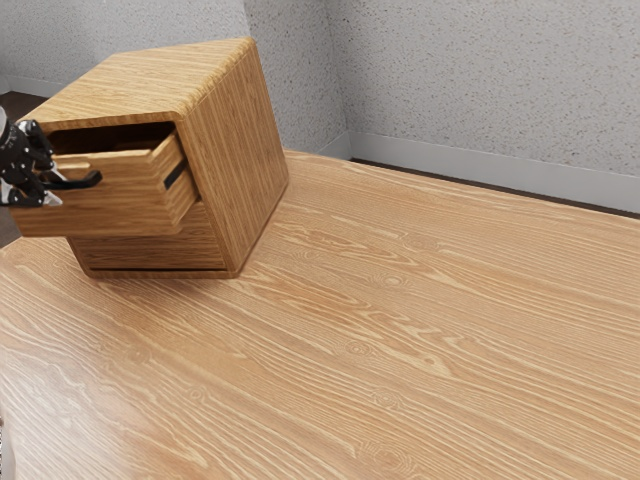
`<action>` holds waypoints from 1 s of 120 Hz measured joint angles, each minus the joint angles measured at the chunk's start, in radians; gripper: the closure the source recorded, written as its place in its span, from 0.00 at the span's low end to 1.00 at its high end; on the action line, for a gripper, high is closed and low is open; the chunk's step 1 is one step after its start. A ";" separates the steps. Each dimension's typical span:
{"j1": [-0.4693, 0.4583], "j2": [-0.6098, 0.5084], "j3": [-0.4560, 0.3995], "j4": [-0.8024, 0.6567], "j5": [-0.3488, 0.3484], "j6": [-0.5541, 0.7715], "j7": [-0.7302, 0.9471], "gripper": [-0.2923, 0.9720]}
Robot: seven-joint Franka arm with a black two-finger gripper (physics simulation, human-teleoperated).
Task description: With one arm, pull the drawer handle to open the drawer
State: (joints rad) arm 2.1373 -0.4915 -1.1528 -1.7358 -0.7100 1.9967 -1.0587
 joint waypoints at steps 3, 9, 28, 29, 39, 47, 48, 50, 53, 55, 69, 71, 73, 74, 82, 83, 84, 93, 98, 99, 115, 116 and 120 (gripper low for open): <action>-0.012 -0.005 0.013 -0.006 -0.001 0.000 0.000 0.64; -0.026 -0.014 0.026 -0.016 -0.006 0.000 0.001 0.64; -0.050 -0.025 0.052 -0.043 -0.025 0.000 0.003 0.64; -0.053 -0.026 0.054 -0.045 -0.025 0.000 0.003 0.64; -0.074 -0.031 0.078 -0.058 -0.029 0.000 0.004 0.64; -0.080 -0.039 0.086 -0.065 -0.031 0.000 0.005 0.64; -0.081 -0.040 0.086 -0.065 -0.031 0.000 0.006 0.64; -0.083 -0.043 0.090 -0.069 -0.032 0.000 0.006 0.64; -0.091 -0.047 0.100 -0.075 -0.033 0.000 0.006 0.64; -0.097 -0.049 0.107 -0.080 -0.034 0.000 0.006 0.64; -0.129 -0.067 0.144 -0.105 -0.041 0.000 0.008 0.64; -0.133 -0.070 0.149 -0.109 -0.042 0.000 0.009 0.64; -0.137 -0.073 0.154 -0.115 -0.044 0.000 0.009 0.64; -0.139 -0.075 0.156 -0.118 -0.045 0.000 0.009 0.64; -0.156 -0.093 0.178 -0.138 -0.052 0.000 0.011 0.64; -0.158 -0.095 0.181 -0.140 -0.053 0.000 0.011 0.64; -0.160 -0.097 0.183 -0.142 -0.054 0.000 0.012 0.64; -0.172 -0.112 0.196 -0.153 -0.061 0.000 0.014 0.64; -0.175 -0.121 0.200 -0.157 -0.063 -0.001 0.014 0.64; -0.175 -0.123 0.201 -0.158 -0.064 -0.001 0.015 0.64; -0.205 -0.137 0.247 -0.189 -0.072 -0.003 0.019 0.64; -0.208 -0.137 0.250 -0.191 -0.072 -0.003 0.019 0.64; -0.217 -0.140 0.261 -0.198 -0.073 -0.003 0.021 0.64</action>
State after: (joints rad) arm 1.9206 -0.6319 -0.8917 -1.9333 -0.7829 1.9935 -1.0382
